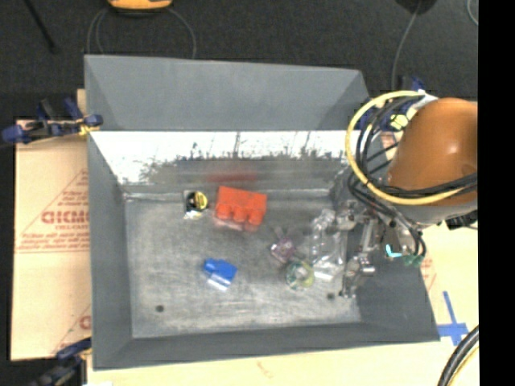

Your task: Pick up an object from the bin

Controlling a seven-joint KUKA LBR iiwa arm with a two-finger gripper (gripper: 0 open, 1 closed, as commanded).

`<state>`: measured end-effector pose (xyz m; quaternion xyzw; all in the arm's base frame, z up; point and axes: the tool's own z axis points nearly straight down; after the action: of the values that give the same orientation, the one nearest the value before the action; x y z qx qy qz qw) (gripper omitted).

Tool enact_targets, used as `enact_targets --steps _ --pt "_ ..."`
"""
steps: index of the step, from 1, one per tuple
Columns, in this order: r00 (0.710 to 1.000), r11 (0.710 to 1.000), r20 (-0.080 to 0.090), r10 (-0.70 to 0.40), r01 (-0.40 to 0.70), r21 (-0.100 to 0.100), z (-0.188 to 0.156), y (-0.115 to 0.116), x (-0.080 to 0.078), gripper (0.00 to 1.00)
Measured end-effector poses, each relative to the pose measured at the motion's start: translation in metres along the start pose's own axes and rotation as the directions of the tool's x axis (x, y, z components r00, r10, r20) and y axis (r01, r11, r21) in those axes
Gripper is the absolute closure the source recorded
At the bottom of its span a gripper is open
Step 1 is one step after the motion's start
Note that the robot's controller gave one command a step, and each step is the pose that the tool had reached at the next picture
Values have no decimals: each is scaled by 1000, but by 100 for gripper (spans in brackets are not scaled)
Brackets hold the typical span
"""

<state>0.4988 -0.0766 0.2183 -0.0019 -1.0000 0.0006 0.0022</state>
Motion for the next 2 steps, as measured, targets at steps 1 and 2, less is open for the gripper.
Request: enact_targets --steps 1,2 --pt "984 984 13 177 -177 -4 143 -5 -50 0" --pt "985 985 17 171 -171 -1 140 -6 -51 100"
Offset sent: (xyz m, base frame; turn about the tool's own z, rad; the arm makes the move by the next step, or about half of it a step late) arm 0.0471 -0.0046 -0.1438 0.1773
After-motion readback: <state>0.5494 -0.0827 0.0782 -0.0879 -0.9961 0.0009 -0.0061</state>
